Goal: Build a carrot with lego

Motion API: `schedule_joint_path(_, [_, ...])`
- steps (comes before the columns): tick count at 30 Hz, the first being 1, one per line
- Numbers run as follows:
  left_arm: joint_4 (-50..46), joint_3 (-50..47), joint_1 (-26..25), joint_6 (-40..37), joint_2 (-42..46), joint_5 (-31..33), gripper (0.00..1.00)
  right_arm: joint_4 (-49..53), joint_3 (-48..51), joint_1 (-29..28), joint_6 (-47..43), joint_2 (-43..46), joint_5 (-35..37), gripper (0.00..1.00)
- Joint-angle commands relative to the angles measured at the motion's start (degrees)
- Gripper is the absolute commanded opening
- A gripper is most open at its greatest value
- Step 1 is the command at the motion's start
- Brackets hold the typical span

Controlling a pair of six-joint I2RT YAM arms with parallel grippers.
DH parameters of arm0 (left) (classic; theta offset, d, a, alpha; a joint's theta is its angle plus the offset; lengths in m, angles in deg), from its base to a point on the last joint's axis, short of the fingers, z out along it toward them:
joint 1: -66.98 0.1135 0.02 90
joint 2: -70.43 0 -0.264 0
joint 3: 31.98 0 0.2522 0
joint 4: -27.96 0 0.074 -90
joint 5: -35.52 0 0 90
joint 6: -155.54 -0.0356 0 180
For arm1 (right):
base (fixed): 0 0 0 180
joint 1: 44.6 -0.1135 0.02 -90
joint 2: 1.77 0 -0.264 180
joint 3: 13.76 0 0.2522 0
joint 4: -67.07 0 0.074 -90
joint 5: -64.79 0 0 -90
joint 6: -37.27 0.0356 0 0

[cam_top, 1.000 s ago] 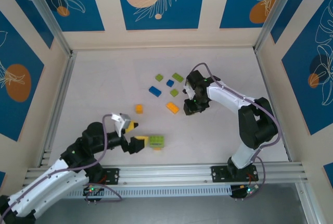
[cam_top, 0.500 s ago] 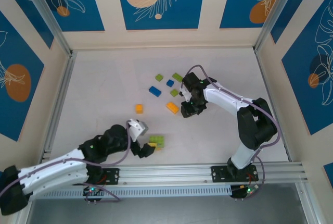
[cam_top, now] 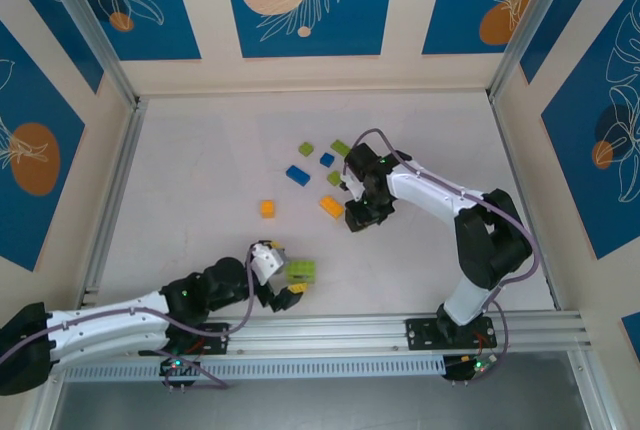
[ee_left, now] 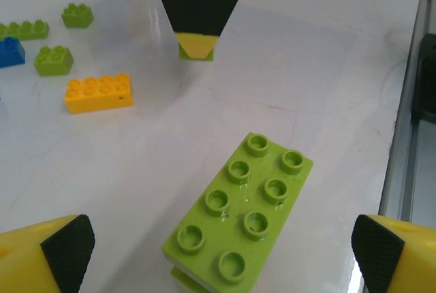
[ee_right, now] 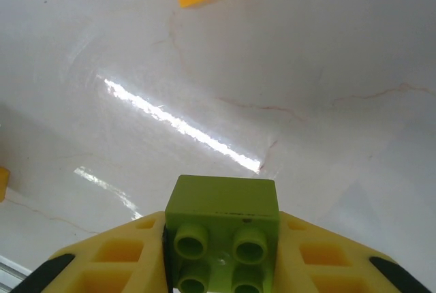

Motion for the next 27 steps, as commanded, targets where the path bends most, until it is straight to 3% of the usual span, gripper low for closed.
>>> schedule_joint_path(1, [4.7,-1.3,-0.5,-1.9,1.4,-2.5,0.99,3.7,-0.7,-0.9,2.4,4.3,-1.1,0.34])
schedule_joint_path(10, [17.7,-3.5,-0.5,-3.8,-10.2,-4.8,0.97,11.4,-3.4,-5.5,10.1,9.7,2.3,0.34])
schedule_joint_path(20, [18.1,-5.3,-0.5,-5.0,-3.5,-5.6,0.96,14.7,-7.5,-8.9,14.3,7.4,4.5,0.33])
schedule_joint_path(27, [24.6,-5.4,-0.5,-6.2,-12.5,-5.4,0.92,16.2,-9.4,-11.2,16.2,6.8,5.9,0.34])
